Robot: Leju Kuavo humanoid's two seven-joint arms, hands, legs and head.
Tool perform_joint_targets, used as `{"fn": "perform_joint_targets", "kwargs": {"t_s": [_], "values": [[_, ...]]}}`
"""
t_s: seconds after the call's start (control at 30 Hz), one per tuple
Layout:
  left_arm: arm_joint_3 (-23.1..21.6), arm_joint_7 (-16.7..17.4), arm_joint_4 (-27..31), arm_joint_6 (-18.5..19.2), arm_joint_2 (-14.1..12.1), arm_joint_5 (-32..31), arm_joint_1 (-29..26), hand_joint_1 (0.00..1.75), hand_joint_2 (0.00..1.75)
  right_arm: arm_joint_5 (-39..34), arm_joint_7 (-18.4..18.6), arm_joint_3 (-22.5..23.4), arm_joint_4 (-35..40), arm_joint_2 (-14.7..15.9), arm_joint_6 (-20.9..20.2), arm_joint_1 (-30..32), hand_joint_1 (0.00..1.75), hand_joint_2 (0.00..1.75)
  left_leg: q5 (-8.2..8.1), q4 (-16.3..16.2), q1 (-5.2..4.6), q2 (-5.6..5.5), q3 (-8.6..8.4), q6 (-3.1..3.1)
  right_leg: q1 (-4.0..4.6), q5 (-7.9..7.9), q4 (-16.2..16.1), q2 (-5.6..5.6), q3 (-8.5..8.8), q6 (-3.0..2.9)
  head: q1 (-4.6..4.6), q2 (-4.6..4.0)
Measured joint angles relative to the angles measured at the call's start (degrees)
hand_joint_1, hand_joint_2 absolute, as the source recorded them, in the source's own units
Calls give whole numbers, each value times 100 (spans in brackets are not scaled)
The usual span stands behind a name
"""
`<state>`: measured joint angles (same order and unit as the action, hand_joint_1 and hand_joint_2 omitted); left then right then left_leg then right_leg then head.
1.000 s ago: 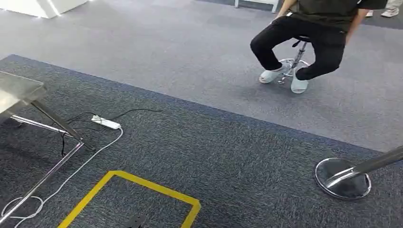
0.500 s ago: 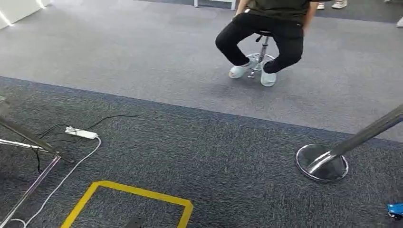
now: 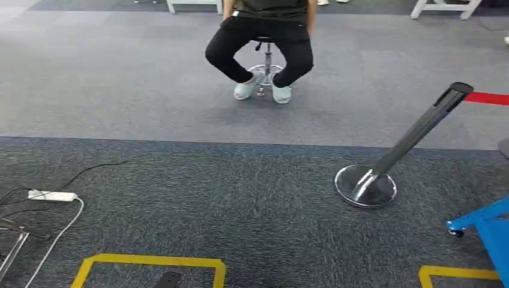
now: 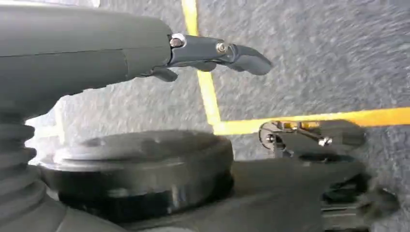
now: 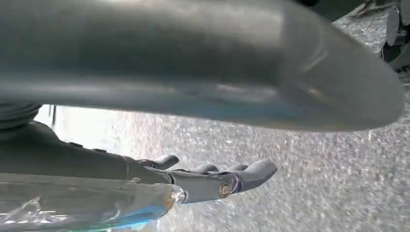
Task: Take the parts from the cabinet and place them on the table.
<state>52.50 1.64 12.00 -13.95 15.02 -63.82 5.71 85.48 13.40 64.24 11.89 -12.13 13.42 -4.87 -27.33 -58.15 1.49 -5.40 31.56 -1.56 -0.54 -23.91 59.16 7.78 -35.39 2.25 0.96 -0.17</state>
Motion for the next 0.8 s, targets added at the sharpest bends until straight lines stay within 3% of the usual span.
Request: {"fn": "perform_joint_targets", "kwargs": {"t_s": [0.07, 0.1, 0.13, 0.17, 0.2, 0.23, 0.27, 0.3, 0.33, 0.4, 0.43, 0.47, 0.6, 0.63, 0.67, 0.7, 0.73, 0.77, 0.8], "values": [[-37, 4, 0, 26, 0, -26, 8, 0, 0, -9, -2, 0, 0, 0, 11, 56, 0, 0, 1, 0, -42, 111, -6, 84, -30, 38, -54, 107, -67, 70, -4, -2], [-54, 4, 0, 72, 4, -26, 15, 0, 0, -11, -2, 0, 0, 2, 9, 85, 0, 0, 30, 21, -17, 195, -11, 139, -49, 46, -44, 139, -70, 100, -17, 0], [-70, 4, 0, 103, 4, -26, 29, 0, 0, -13, 0, 2, 0, 2, 9, 100, 0, 0, 39, 29, -28, 264, -18, 186, -22, -8, 49, -202, -84, 98, -28, -2], [-83, 4, 0, 123, 7, -28, 28, 0, 0, -13, 24, 2, 0, 2, 9, 89, 0, 0, 35, 29, -49, 332, -23, 229, 0, -205, 307, -509, -213, 107, -90, -2], [-87, 4, 0, 142, 7, -28, 18, 0, 0, -13, 28, 2, 0, 2, 9, 78, 0, 0, 30, 28, -75, 418, -24, 244, 1, -465, 762, -652, -428, 123, -116, -2], [-90, 4, 0, 146, 4, -28, 6, 0, 0, -11, 30, 2, 0, 2, 9, 65, 0, 0, 24, 27, -96, 526, -24, 256, -3, -700, 1270, -711, -672, 123, -116, -2], [-90, 7, 0, 147, 2, -28, -5, 0, 0, -11, 31, 2, 0, 2, 7, 64, 0, 0, 17, 25, -110, 624, -24, 266, -3, -845, 1655, -731, -852, 124, -116, -2], [-90, 7, 0, 147, 0, -28, -5, 0, 0, -11, 33, 2, 0, 2, 7, 72, 0, 0, 12, 25, -119, 702, -27, 272, -3, -868, 1820, -734, -921, 124, -116, -2], [-92, 7, 0, 149, 0, -28, -2, 0, 0, -11, 33, 4, 0, 2, 7, 86, 0, 0, 3, 25, -126, 779, -34, 276, -2, -769, 1722, -735, -859, 118, -118, -2], [-96, 9, 0, 153, 2, -44, 11, 0, 0, -31, 48, 7, 0, 7, 7, 103, 0, 0, -29, 24, -131, 916, -77, 258, 4, -302, 785, -818, -329, 84, -118, -2], [-100, 15, 0, 160, 4, -46, 14, 0, 0, -48, 48, 11, 0, 9, 7, 93, 0, 0, -51, 24, -132, 974, -113, 232, 17, -117, 246, -1018, -8, 63, -120, -2], [-100, 56, 0, 181, 2, -42, 16, 0, 0, -42, 46, 13, 0, 9, -2, 74, 0, 0, -80, 20, -178, 1017, -130, 192, 58, -173, 98, -1256, 78, 28, -118, -2], [-100, 243, 0, 278, 9, -46, 32, 0, 0, -57, 79, 15, 0, 9, -9, 63, 0, 0, -85, 70, -157, 1219, -200, 66, 85, -111, 40, -980, 57, -77, -103, -2], [-114, 243, 0, 236, 11, -103, 31, 0, 0, -79, 103, 17, 0, 9, -9, 66, 0, 0, -133, 46, -120, 1113, -210, 20, 25, -70, -23, -898, 101, -119, -105, 0], [-131, 245, 0, 210, 13, -151, 34, 0, 0, -87, 129, 20, 0, 11, -9, 64, 0, 0, -243, -89, -120, 855, -162, 5, 24, -63, -38, -848, 111, -139, -76, -2], [-146, 280, 0, 210, 15, -170, 31, 0, 0, -101, 142, 20, 0, 13, -9, 55, 0, 0, -484, -487, -120, 676, 22, -5, 19, -48, -38, -784, 99, -163, -59, -2], [-149, 344, 0, 267, 11, -142, 30, 0, 0, -142, 129, 22, 0, 11, -15, 47, 0, 0, -652, -843, -119, 621, 199, -11, 19, -43, -38, -727, 93, -174, -39, -2], [-129, 476, 0, 391, -6, -37, 29, 0, 0, -242, 103, 46, 0, 11, -48, 39, 0, 0, -864, -1401, -120, 596, 497, -21, 20, -44, -38, -622, 81, -180, -26, -2], [-107, 547, 0, 464, -11, 16, 20, 0, 0, -304, 85, 68, 0, 11, -55, 40, 0, 0, -896, -1650, -121, 582, 658, -24, 21, -41, -37, -537, 77, -179, -28, -2]]}}
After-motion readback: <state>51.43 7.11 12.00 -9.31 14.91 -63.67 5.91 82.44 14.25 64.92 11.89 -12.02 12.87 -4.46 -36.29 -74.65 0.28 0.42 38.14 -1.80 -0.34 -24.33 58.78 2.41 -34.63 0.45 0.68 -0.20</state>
